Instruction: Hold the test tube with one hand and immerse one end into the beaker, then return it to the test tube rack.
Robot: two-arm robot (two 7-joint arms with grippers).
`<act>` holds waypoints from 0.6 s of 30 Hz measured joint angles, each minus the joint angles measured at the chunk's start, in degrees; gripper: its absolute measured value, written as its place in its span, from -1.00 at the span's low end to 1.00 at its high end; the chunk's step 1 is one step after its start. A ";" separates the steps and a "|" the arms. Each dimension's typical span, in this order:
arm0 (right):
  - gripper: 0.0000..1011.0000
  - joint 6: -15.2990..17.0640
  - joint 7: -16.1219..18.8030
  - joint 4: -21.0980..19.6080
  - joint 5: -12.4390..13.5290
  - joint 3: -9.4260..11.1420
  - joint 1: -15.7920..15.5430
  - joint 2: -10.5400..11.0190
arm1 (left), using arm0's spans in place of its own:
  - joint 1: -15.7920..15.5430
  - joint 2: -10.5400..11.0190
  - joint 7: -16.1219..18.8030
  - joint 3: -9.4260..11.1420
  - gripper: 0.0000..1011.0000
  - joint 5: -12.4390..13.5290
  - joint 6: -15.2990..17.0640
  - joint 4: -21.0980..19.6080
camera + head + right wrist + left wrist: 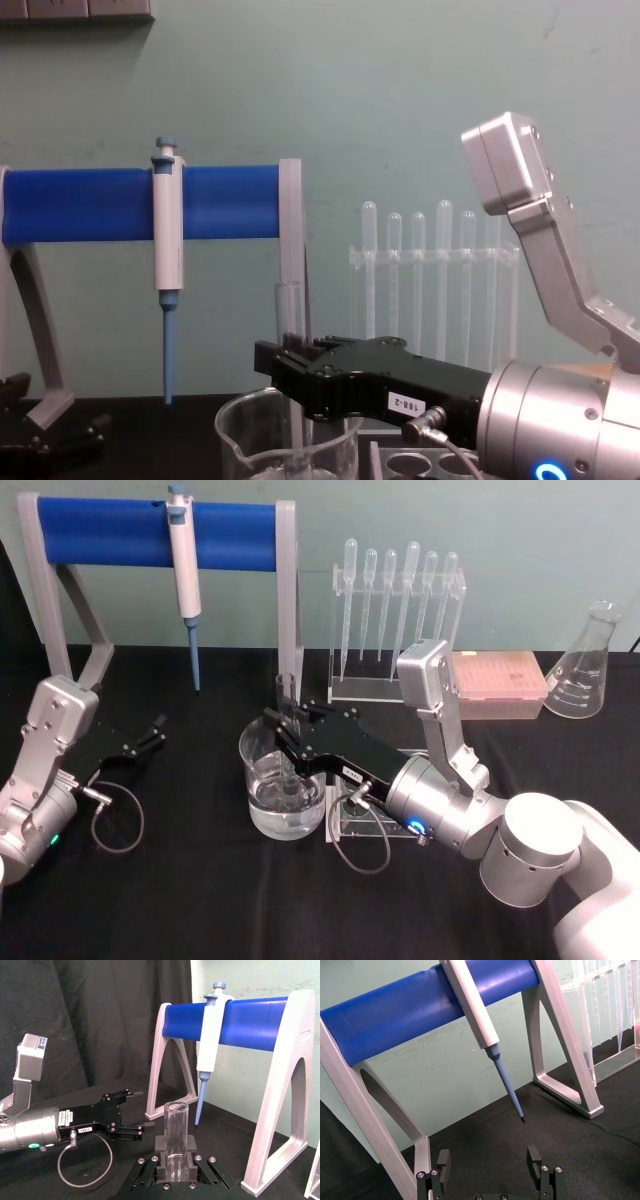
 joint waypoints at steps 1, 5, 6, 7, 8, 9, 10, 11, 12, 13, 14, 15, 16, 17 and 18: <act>-0.55 0.00 0.00 0.00 0.00 0.00 0.00 0.00 | 0.00 0.00 0.00 0.00 0.98 0.00 0.00 0.00; -0.55 0.00 0.00 0.00 0.00 0.00 0.00 0.00 | 0.00 0.00 0.00 0.00 0.98 0.00 0.00 0.00; -0.55 0.00 0.00 0.00 0.00 0.00 0.00 0.00 | 0.00 0.00 0.00 0.00 0.98 0.00 0.00 0.00; -0.55 0.00 0.00 0.00 0.00 0.00 0.00 0.00 | 0.00 0.00 0.00 0.00 0.98 0.00 0.00 0.00; -0.55 0.00 0.00 0.00 0.00 0.00 0.00 0.00 | 0.00 0.00 0.00 0.00 0.98 0.00 0.00 0.00; -0.55 0.00 0.00 0.00 0.00 0.00 0.00 0.00 | 0.00 0.00 0.00 0.00 0.98 0.00 0.00 0.00; -0.56 0.00 0.00 0.00 0.00 0.00 0.00 0.00 | 0.00 0.00 0.00 0.00 0.98 0.00 0.00 0.00; -0.55 0.00 0.00 0.00 0.00 0.00 0.00 0.00 | 0.00 0.00 0.00 0.00 0.98 0.00 0.00 0.00; -0.55 0.00 0.00 0.00 0.00 0.00 0.00 0.00 | 0.00 0.00 0.00 0.00 0.98 0.00 0.00 0.00; -0.55 0.00 0.00 0.00 0.00 0.00 0.00 0.00 | 0.00 0.00 0.00 0.00 0.98 0.00 0.00 0.00; -0.55 0.00 0.00 0.00 0.00 0.00 0.00 0.00 | 0.00 0.00 0.00 0.00 0.98 0.00 0.00 0.00; -0.55 0.00 0.00 0.00 0.00 0.00 0.00 0.00 | 0.00 0.00 0.00 0.00 0.98 0.00 0.00 0.00; -0.55 0.00 0.00 0.00 0.00 0.00 0.00 0.00 | 0.00 0.00 0.00 0.00 0.98 0.00 0.00 0.00; -0.55 0.00 0.00 0.00 0.00 0.00 0.00 0.00 | 0.00 0.00 0.00 0.00 0.98 0.00 0.00 0.00; -0.55 0.00 0.00 0.00 0.00 0.00 0.00 0.00 | 0.00 0.00 0.00 0.00 0.98 0.00 0.00 0.00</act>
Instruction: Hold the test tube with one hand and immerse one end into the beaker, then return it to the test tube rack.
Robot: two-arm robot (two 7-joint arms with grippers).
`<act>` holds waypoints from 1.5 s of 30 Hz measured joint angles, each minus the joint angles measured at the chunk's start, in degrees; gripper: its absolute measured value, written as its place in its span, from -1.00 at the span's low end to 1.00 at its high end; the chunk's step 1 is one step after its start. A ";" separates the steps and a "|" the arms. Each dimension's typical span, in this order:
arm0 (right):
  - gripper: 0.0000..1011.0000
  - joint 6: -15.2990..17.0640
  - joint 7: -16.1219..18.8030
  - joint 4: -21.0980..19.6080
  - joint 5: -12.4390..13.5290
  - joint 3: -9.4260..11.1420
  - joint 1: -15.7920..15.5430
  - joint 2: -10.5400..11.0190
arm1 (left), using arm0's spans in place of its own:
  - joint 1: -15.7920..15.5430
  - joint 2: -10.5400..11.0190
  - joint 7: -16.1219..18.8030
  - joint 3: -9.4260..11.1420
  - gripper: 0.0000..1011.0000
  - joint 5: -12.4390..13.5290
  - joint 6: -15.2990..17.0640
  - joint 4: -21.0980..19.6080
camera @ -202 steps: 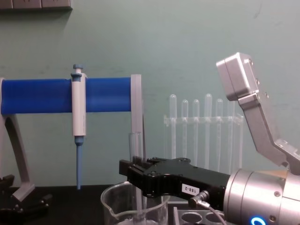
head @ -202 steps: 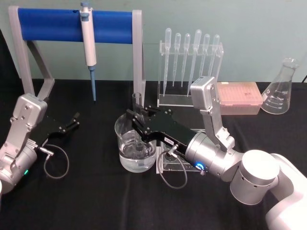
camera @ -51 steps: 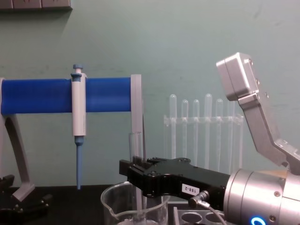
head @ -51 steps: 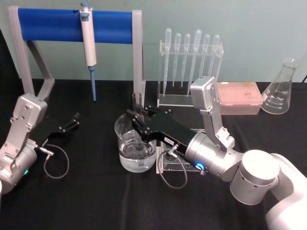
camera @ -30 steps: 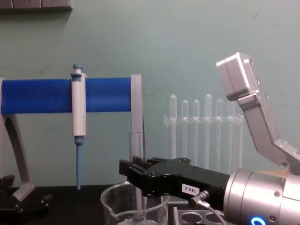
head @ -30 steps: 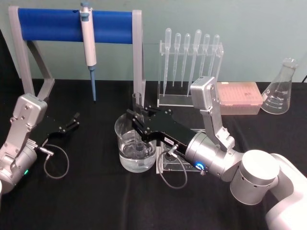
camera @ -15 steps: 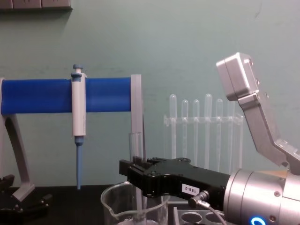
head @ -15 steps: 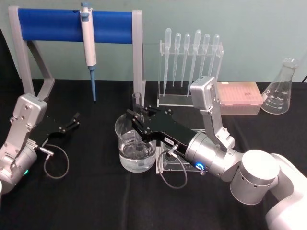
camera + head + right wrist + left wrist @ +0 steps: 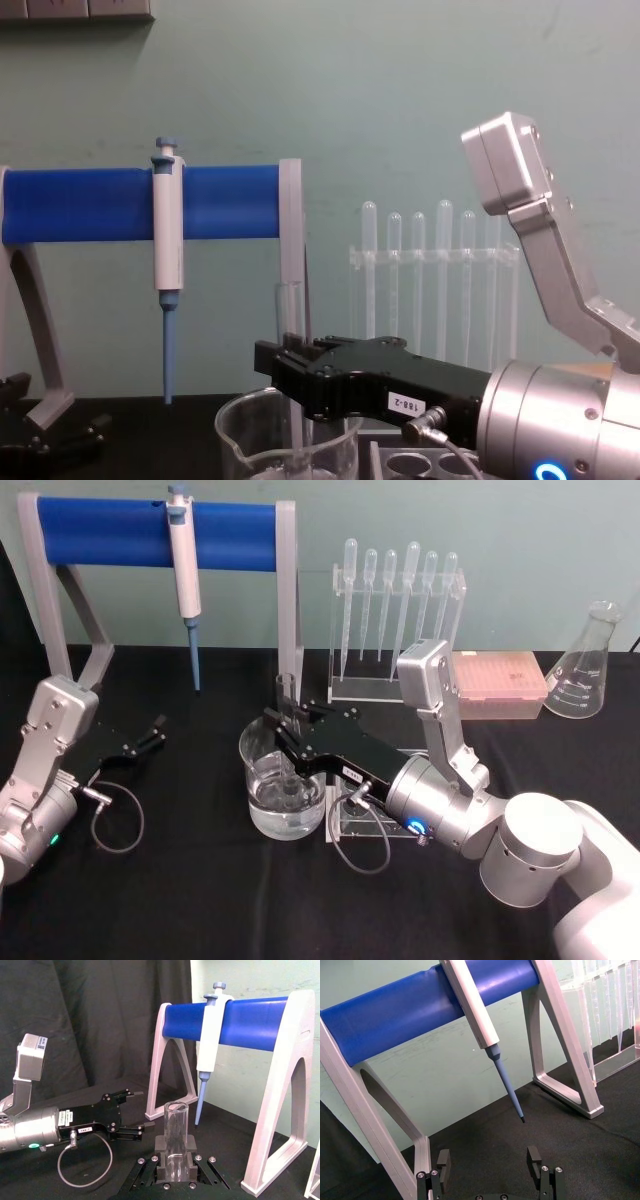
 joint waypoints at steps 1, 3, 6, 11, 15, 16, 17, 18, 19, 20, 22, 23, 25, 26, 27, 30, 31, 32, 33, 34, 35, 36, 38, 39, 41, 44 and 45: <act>-0.55 0.00 0.00 0.00 0.00 0.00 0.00 0.00 | 0.00 0.00 0.00 0.00 0.98 0.00 0.00 0.00; -0.55 0.00 0.00 0.00 0.00 0.00 0.00 0.00 | 0.00 0.00 0.00 0.00 0.98 0.00 0.00 0.00; -0.55 0.00 0.00 0.00 0.00 0.00 0.00 0.00 | 0.00 0.00 0.00 0.00 0.98 0.00 0.00 0.00; -0.55 0.00 0.00 0.00 0.00 0.00 0.00 0.00 | 0.00 0.00 0.00 0.00 0.98 0.00 0.00 0.00; -0.55 0.00 0.00 0.00 0.00 0.00 0.00 0.00 | 0.00 0.00 0.00 0.00 0.98 0.00 0.00 0.00; -0.55 0.00 0.00 0.00 0.00 0.00 0.00 0.00 | 0.00 0.00 0.00 0.00 0.98 0.00 0.00 0.00; -0.55 0.00 0.00 0.00 0.00 0.00 0.00 0.00 | 0.00 0.00 0.00 0.00 0.98 0.00 0.00 0.00; -0.55 0.00 0.00 0.00 0.00 0.00 0.00 0.00 | 0.00 0.00 0.00 0.00 0.98 0.00 0.00 0.00; -0.55 0.00 0.00 0.00 0.00 0.00 0.00 0.00 | 0.00 0.00 0.00 0.00 0.98 0.00 0.00 0.00; -0.55 0.00 0.00 0.00 0.00 0.00 0.00 0.00 | 0.00 0.00 0.00 0.00 0.98 0.00 0.00 0.00; -0.56 0.00 0.00 0.00 0.00 0.00 0.00 0.00 | 0.00 0.00 0.00 0.00 0.98 0.00 0.00 0.00; -0.55 0.00 0.00 0.00 0.00 0.00 0.00 0.00 | 0.00 0.00 0.00 0.00 0.98 0.00 0.00 0.00; -0.55 0.00 0.00 0.00 0.00 0.00 0.00 0.00 | 0.00 0.00 0.00 0.00 0.98 0.00 0.00 0.00; -0.55 0.00 0.00 0.00 0.00 0.00 0.00 0.00 | 0.00 0.00 0.00 0.00 0.98 0.00 0.00 0.00; -0.56 0.00 0.00 0.00 0.00 0.00 0.00 0.00 | 0.00 0.00 0.00 0.00 0.98 0.00 0.00 0.00; -0.55 0.00 0.00 0.00 0.00 0.00 0.00 0.00 | 0.00 0.00 0.00 0.00 0.98 0.00 0.00 0.00; -0.55 0.00 0.00 0.00 0.00 0.00 0.00 0.00 | 0.00 0.00 0.00 0.00 0.98 0.00 0.00 0.00; -0.55 0.00 0.00 0.00 0.00 0.00 0.00 0.00 | 0.00 0.00 0.00 0.00 0.98 0.00 0.00 0.00; -0.55 0.00 0.00 0.00 0.00 0.00 0.00 0.00 | 0.00 0.00 0.00 0.00 0.98 0.00 0.00 0.00; -0.56 0.00 0.00 0.00 0.00 0.00 0.00 0.00 | 0.00 0.00 0.00 0.00 0.98 0.00 0.00 0.00; -0.55 0.00 0.00 0.00 0.00 0.00 0.00 0.00 | 0.00 0.00 0.00 0.00 0.98 0.00 0.00 0.00; -0.56 0.00 0.00 0.00 0.00 0.00 0.00 0.00 | 0.00 0.00 0.00 0.00 0.98 0.00 0.00 0.00; -0.55 0.00 0.00 0.00 0.00 0.00 0.00 0.00 | 0.00 0.00 0.00 0.00 0.98 0.00 0.00 0.00; -0.56 0.00 0.00 0.00 0.00 0.00 0.00 0.00 | 0.00 0.00 0.00 0.00 0.98 0.00 0.00 0.00; -0.55 0.00 0.00 0.00 0.00 0.00 0.00 0.00 | 0.00 0.00 0.00 0.00 0.98 0.00 0.00 0.00; -0.55 0.00 0.00 0.00 0.00 0.00 0.00 0.00 | 0.00 0.00 0.00 0.00 0.98 0.00 0.00 0.00; -0.55 0.00 0.00 0.00 0.00 0.00 0.00 0.00 | 0.00 0.00 0.00 0.00 0.98 0.00 0.00 0.00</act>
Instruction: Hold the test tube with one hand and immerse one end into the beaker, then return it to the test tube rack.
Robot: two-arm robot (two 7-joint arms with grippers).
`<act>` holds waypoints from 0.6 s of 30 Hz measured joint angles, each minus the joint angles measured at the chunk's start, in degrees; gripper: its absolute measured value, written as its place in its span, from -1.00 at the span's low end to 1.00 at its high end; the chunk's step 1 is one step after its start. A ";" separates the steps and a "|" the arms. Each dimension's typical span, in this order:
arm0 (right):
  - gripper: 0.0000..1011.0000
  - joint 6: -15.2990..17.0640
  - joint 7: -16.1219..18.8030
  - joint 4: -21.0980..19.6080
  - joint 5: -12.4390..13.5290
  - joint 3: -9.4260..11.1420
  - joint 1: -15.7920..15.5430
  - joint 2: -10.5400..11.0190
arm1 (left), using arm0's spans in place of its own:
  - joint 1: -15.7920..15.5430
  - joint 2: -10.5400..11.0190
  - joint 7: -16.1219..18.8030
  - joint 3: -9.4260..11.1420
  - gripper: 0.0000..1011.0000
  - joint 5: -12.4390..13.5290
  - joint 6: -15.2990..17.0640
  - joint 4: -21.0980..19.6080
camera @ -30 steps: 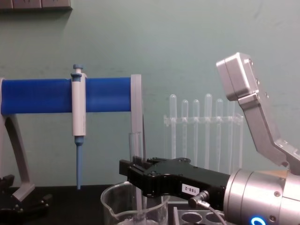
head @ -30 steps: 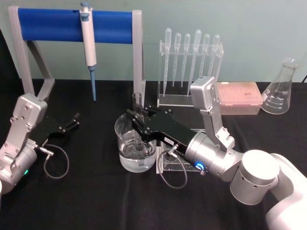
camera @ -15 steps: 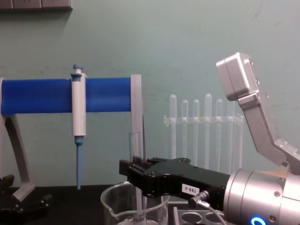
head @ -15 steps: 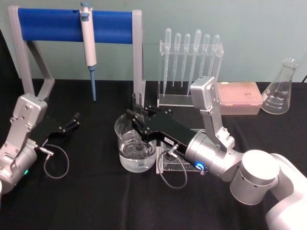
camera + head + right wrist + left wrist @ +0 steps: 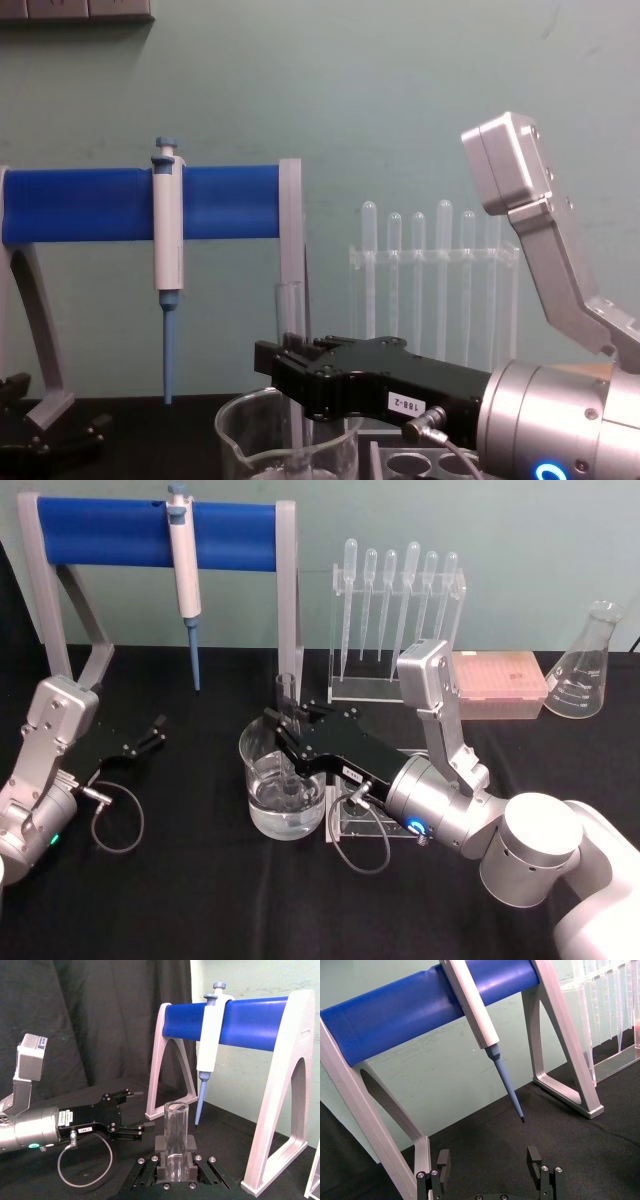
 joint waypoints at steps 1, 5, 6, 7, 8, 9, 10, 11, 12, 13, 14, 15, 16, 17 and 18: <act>-0.55 0.00 0.00 0.00 0.00 0.00 0.00 0.00 | 0.00 0.00 0.00 0.00 0.98 0.00 0.00 0.00; -0.55 0.00 0.00 0.00 0.00 0.00 0.00 -0.01 | 0.00 0.00 0.00 0.00 0.98 0.00 0.00 0.00; -0.56 0.00 0.00 0.00 0.00 0.00 0.00 0.00 | 0.00 0.00 0.00 -0.01 0.98 0.00 0.00 0.00; -0.55 0.00 0.00 0.00 0.00 0.00 0.00 0.00 | 0.00 0.00 0.00 -0.01 0.98 0.00 0.00 0.00; -0.55 0.00 0.00 0.00 0.00 0.00 0.00 0.00 | 0.00 0.00 0.00 -0.01 0.98 0.00 0.00 0.00; -0.55 0.00 0.00 0.00 0.00 0.00 0.00 0.00 | 0.00 0.00 0.00 0.00 0.98 0.00 0.00 0.00; -0.55 0.00 0.00 0.00 0.00 0.00 0.00 0.00 | 0.00 0.00 0.00 0.00 0.98 0.00 0.00 0.00; -0.56 0.00 0.00 0.00 0.00 0.00 0.00 0.00 | 0.00 0.00 0.00 0.00 0.98 0.00 0.00 0.00; -0.55 0.00 0.00 0.00 0.00 0.00 0.00 -0.01 | 0.00 0.00 0.00 0.00 0.98 0.00 0.00 0.00; -0.55 0.00 0.00 0.00 0.00 0.00 0.00 0.00 | 0.00 0.00 0.00 0.00 0.98 0.00 0.00 0.00; -0.55 0.00 0.00 0.00 0.00 0.00 0.00 -0.01 | 0.00 0.00 0.00 0.00 0.98 0.00 0.00 0.00; -0.55 0.00 0.01 0.00 0.00 0.00 0.00 0.00 | 0.00 0.00 0.00 0.00 0.98 0.00 0.00 0.00; -0.55 0.00 0.00 0.00 0.00 0.00 0.00 -0.01 | 0.00 0.00 0.00 0.00 0.98 0.00 0.00 0.00; -0.55 0.00 0.00 0.00 0.00 0.00 0.00 0.00 | 0.00 0.00 0.00 0.00 0.98 0.00 0.00 0.00; -0.55 0.00 0.00 0.00 0.00 0.00 0.00 0.00 | 0.00 0.00 0.00 0.00 0.98 0.00 0.00 0.00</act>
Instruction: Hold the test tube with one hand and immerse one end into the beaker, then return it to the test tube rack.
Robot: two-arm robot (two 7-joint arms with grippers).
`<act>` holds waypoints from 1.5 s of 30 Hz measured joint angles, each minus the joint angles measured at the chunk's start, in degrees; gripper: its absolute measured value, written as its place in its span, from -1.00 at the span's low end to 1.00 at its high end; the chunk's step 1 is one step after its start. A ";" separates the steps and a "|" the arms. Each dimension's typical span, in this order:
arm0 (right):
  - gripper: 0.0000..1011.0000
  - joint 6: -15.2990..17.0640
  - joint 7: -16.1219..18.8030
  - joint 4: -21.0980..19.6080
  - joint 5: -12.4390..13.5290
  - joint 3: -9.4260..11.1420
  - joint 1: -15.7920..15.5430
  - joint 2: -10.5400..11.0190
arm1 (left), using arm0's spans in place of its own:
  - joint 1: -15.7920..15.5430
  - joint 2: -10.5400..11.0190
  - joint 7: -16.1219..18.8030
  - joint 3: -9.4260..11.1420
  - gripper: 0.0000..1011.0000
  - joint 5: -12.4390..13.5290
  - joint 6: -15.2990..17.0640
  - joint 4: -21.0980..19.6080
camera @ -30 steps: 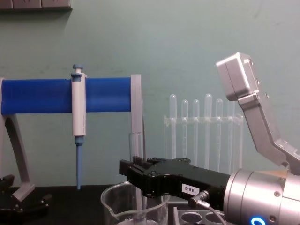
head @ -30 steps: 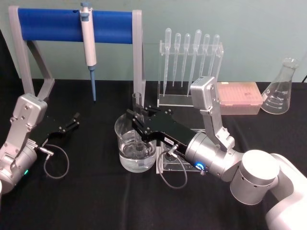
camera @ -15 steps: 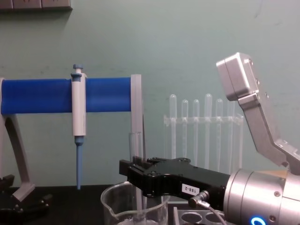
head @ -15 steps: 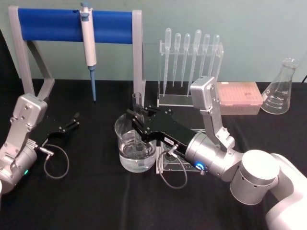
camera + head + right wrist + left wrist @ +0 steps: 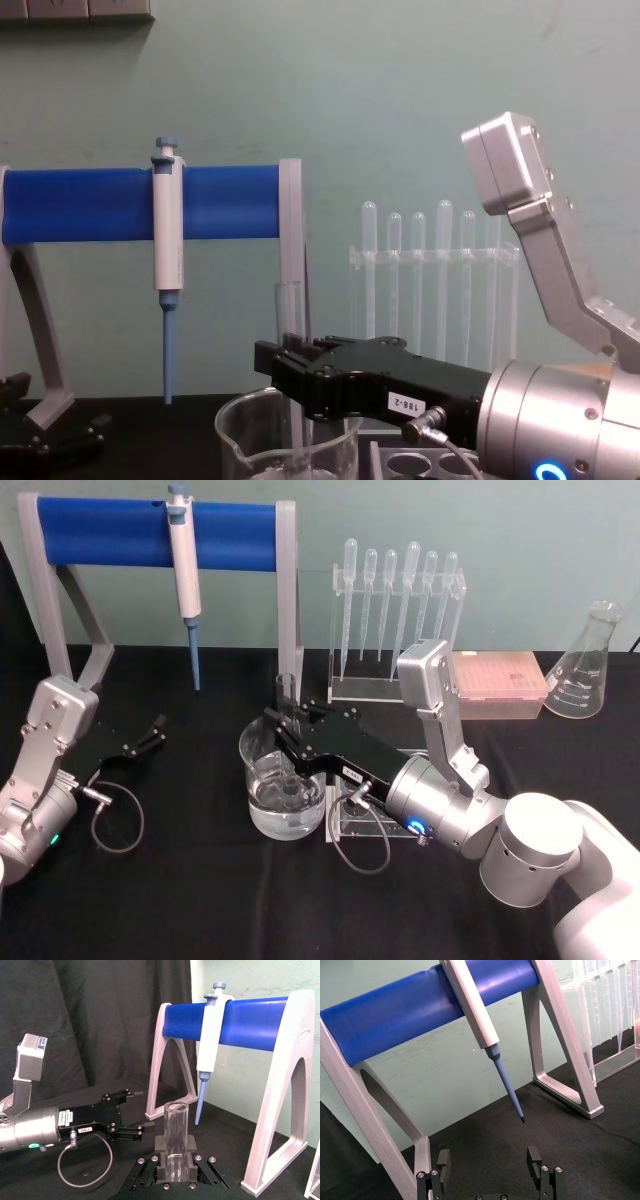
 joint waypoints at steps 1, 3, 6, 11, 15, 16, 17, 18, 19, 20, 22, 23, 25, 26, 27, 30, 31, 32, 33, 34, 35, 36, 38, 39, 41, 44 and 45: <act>-0.55 0.00 0.00 0.00 0.00 0.00 0.00 0.00 | 0.00 0.00 0.00 0.00 0.98 0.00 0.00 0.00; -0.55 0.11 0.00 -0.35 -0.03 0.11 -0.03 -0.01 | 0.00 0.00 0.00 0.00 0.98 0.00 0.00 0.00; -0.55 0.68 0.07 -2.55 0.10 0.69 -0.21 0.27 | 0.00 0.00 0.00 0.00 0.98 0.00 0.00 0.00; -0.55 2.34 0.10 -8.14 0.88 1.79 -0.17 1.40 | 0.00 0.00 0.00 0.00 0.98 0.00 0.00 0.00; -0.55 3.80 -0.06 -12.90 2.30 3.21 -0.27 2.56 | 0.00 0.00 0.00 0.00 0.98 0.00 0.00 0.00; -0.55 4.03 -0.17 -13.82 2.63 3.54 -0.39 2.82 | 0.00 0.00 0.00 0.00 0.98 0.00 0.00 0.00; -0.55 4.43 -0.49 -15.56 3.48 4.31 -0.74 3.31 | 0.00 0.00 0.00 0.00 0.98 0.00 0.00 0.00; -0.55 4.52 -0.63 -16.25 3.92 4.68 -0.91 3.51 | 0.00 0.00 0.00 0.00 0.98 0.00 0.00 0.00; -0.56 4.60 -0.77 -17.01 4.37 5.13 -1.15 3.77 | 0.00 0.00 0.00 0.00 0.98 0.00 0.00 0.00; -0.55 4.75 -1.13 -18.38 5.29 5.95 -1.70 4.38 | 0.00 0.00 0.00 0.00 0.98 0.00 0.00 0.00; -0.55 4.89 -1.50 -19.78 6.06 6.85 -2.36 5.15 | 0.00 0.00 0.00 0.00 0.98 0.00 0.00 0.00; -0.56 4.96 -1.70 -20.40 6.42 7.29 -2.73 5.61 | 0.00 0.00 0.00 0.00 0.98 0.00 0.00 0.00; -0.55 5.21 -2.51 -22.11 7.11 8.62 -3.88 7.01 | 0.00 0.00 0.00 0.00 0.98 0.00 0.00 0.00; -0.55 5.27 -2.79 -22.56 7.26 9.06 -4.26 7.53 | 0.00 0.00 0.00 0.00 0.98 0.00 0.00 0.00; -0.55 5.33 -3.05 -22.98 7.39 9.57 -4.64 8.08 | 0.00 0.00 0.00 0.00 0.98 0.00 0.00 0.00; -0.55 5.48 -4.00 -23.65 7.85 11.49 -6.40 10.30 | 0.00 0.00 0.00 0.00 0.98 0.00 0.00 0.00; -0.55 5.47 -4.09 -23.63 7.86 11.73 -6.71 10.64 | 0.00 0.00 0.00 0.00 0.98 0.00 0.00 0.00; -0.56 5.42 -4.19 -23.50 7.83 11.90 -7.02 10.97 | 0.00 0.00 0.00 0.00 0.98 0.00 0.00 0.00; -0.56 5.35 -4.28 -23.24 7.72 12.02 -7.27 11.27 | 0.00 0.00 0.00 0.00 0.98 0.00 0.00 0.00; -0.55 5.21 -4.46 -22.51 7.28 12.04 -7.70 11.70 | 0.00 0.00 0.00 0.00 0.98 0.00 0.00 0.00; -0.56 5.14 -4.52 -22.10 7.07 12.03 -7.87 11.84 | 0.00 0.00 0.00 0.00 0.98 0.00 0.00 0.00; -0.55 4.95 -4.54 -21.22 6.70 11.90 -8.09 11.93 | 0.00 0.00 0.00 0.00 0.98 0.01 0.00 0.00; -0.56 4.81 -4.52 -20.27 6.44 11.69 -8.23 11.92 | 0.00 0.00 0.00 0.00 0.98 0.00 0.00 0.00; -0.55 4.66 -4.50 -19.31 6.16 11.45 -8.27 11.80 | 0.00 0.00 0.00 0.00 0.98 0.01 0.00 0.00; -0.55 4.46 -4.49 -18.44 5.86 11.15 -8.27 11.59 | 0.00 0.00 0.00 0.00 0.98 0.00 0.00 0.00; -0.55 4.28 -4.36 -16.97 5.22 10.62 -8.19 11.08 | 0.00 0.00 0.00 0.00 0.98 0.00 0.00 0.00; -0.55 4.25 -4.33 -16.40 4.92 10.38 -8.07 10.81 | 0.00 0.00 0.00 0.00 0.98 0.00 0.00 0.00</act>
